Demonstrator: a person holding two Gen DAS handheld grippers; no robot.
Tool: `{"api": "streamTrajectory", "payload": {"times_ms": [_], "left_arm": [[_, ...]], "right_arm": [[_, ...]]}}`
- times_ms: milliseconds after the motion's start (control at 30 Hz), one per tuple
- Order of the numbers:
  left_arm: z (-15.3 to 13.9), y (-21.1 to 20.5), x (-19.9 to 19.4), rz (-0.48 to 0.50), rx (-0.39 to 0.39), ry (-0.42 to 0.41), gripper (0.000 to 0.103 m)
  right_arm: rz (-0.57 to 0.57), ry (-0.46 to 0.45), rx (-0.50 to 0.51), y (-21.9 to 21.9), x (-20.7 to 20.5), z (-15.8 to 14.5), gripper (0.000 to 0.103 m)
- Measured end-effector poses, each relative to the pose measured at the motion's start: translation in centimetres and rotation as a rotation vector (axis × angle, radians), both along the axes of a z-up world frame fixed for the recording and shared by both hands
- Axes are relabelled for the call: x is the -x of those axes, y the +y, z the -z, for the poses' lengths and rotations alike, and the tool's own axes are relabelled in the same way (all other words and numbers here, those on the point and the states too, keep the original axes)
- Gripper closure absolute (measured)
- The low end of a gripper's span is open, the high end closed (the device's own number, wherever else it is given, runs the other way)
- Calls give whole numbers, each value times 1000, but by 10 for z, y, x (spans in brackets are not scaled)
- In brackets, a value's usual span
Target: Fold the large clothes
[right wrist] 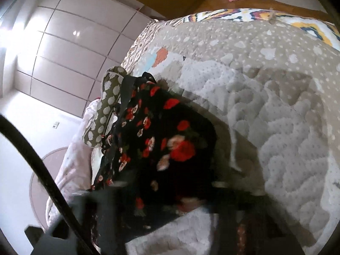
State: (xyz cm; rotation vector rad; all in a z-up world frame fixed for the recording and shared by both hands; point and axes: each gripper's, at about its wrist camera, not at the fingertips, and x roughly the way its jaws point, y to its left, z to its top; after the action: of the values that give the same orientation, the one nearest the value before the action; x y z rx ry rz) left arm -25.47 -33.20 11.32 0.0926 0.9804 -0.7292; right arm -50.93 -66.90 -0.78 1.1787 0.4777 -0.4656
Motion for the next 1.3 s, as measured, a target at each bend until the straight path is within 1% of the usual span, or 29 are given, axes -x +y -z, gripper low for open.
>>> {"api": "streamTrajectory", "payload": {"times_ms": [67, 200, 300, 367, 433, 500, 567, 600, 667, 700, 800, 867, 900, 933, 967, 1033, 1167, 1233, 1300], "left_arm": [[3, 34, -6, -56, 17, 10, 16], [12, 89, -19, -149, 48, 42, 16], [17, 123, -25, -209, 63, 40, 15], [19, 145, -28, -249, 74, 37, 15], [20, 169, -31, -285, 90, 37, 15], [22, 192, -33, -324, 104, 38, 15], [24, 212, -34, -354, 111, 36, 15], [26, 222, -34, -369, 110, 37, 16], [28, 236, -35, -392, 112, 42, 16], [31, 244, -36, -405, 116, 48, 16], [36, 262, -39, -434, 123, 60, 16], [37, 267, -40, -442, 131, 63, 16], [36, 266, -42, -441, 140, 67, 16], [35, 263, -44, -434, 145, 66, 16], [33, 258, -46, -424, 149, 64, 16], [26, 239, -51, -386, 150, 49, 16], [8, 189, -57, -266, 166, 24, 16], [-3, 155, -64, -183, 178, 16, 15], [-7, 121, -72, -119, 165, 15, 15]], "right_arm": [[-15, 49, 72, 4, -8, -18, 80], [-85, 104, 300, 35, -40, -80, 83], [-177, 144, 502, 82, -81, -128, 83], [-279, 148, 630, 128, -119, -155, 84], [-367, 135, 685, 168, -153, -165, 84], [-454, 126, 727, 207, -186, -165, 85], [-560, 123, 745, 249, -218, -155, 85], [-622, 130, 744, 272, -236, -144, 85], [-696, 144, 735, 298, -255, -125, 86], [-743, 162, 723, 314, -265, -109, 86], [-831, 220, 720, 338, -280, -69, 85], [-846, 233, 742, 343, -277, -59, 85], [-849, 227, 759, 344, -269, -59, 85], [-849, 220, 770, 345, -265, -61, 84], [-849, 206, 770, 344, -258, -65, 79], [-855, 170, 745, 338, -244, -72, 74], [-859, 120, 703, 329, -211, -85, 72], [-853, 97, 682, 324, -192, -91, 71], [-843, 87, 668, 317, -174, -94, 69]]}}
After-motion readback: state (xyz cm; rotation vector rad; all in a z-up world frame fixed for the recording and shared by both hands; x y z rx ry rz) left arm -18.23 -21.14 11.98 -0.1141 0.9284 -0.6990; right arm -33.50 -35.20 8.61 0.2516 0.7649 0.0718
